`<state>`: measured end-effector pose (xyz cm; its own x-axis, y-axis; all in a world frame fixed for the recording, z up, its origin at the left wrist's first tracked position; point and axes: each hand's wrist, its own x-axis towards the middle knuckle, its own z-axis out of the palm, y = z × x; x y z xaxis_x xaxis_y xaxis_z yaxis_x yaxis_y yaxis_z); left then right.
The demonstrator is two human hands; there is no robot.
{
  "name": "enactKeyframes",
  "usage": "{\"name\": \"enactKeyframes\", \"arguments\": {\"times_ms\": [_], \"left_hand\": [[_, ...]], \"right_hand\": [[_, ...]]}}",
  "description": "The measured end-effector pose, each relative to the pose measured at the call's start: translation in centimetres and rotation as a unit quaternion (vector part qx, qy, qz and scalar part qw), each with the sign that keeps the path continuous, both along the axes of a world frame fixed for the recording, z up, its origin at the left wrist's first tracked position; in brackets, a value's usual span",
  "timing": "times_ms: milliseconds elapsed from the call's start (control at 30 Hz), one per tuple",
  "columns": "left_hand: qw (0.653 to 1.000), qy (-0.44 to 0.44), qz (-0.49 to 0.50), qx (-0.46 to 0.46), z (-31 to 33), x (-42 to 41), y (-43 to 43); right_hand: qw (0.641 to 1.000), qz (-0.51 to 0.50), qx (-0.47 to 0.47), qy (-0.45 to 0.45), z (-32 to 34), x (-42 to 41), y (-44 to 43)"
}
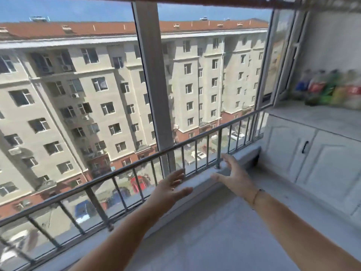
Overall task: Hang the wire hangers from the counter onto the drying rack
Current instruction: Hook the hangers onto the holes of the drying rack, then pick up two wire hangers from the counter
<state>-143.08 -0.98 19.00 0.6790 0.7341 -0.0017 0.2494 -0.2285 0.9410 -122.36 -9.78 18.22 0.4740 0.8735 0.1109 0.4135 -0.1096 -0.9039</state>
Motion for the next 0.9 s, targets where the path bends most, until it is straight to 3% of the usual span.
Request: {"name": "enactKeyframes", "arguments": {"times_ms": [300, 567, 900], "left_hand": [[0.993, -0.015, -0.114, -0.008, -1.5, 23.9, -5.7], [0.976, -0.014, -0.217, -0.018, -2.2, 41.6, -10.3], [0.952, 0.002, -0.303, -0.029, -3.2, 59.4, -9.5]], "right_hand": [[0.989, -0.140, -0.023, -0.042, -0.8, 21.3, -10.2], [0.965, -0.256, -0.018, -0.057, -0.7, 35.4, -18.2], [0.931, -0.365, 0.005, -0.013, -2.4, 49.4, -20.1]]}}
